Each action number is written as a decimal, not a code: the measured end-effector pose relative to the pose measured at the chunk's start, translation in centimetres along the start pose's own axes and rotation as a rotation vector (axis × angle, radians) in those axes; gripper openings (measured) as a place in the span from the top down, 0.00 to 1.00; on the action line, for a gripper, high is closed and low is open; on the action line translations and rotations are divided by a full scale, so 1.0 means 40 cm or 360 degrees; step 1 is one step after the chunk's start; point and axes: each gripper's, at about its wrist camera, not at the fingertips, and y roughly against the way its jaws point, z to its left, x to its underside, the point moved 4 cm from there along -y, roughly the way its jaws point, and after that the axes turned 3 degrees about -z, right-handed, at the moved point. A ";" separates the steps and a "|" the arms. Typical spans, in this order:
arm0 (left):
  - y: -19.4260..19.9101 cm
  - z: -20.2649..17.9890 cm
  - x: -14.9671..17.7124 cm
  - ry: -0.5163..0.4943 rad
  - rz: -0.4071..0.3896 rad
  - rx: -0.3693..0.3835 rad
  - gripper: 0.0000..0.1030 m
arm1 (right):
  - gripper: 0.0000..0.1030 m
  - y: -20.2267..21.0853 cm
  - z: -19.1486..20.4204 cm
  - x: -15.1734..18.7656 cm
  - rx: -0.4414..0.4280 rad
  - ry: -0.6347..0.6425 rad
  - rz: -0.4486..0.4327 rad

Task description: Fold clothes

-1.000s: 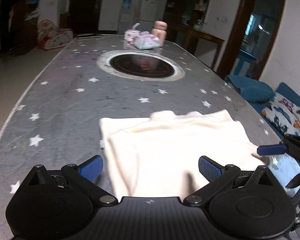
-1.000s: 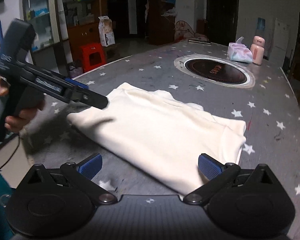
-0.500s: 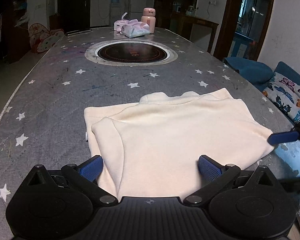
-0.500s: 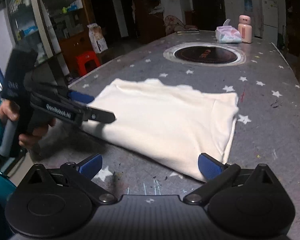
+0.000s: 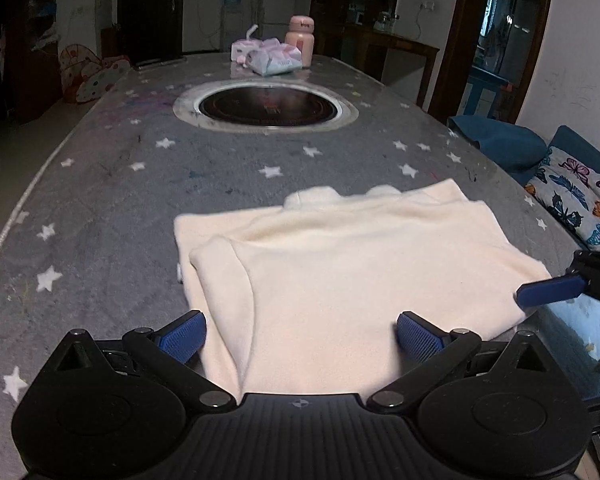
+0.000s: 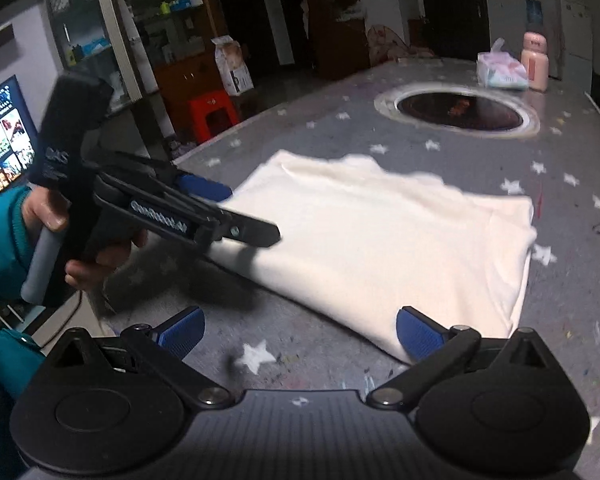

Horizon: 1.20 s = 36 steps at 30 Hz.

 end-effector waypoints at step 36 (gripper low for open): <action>0.018 0.056 -0.001 0.0066 -0.0003 -0.0103 0.00 | 0.00 -0.040 -0.157 -0.097 0.0120 -0.0180 -0.0097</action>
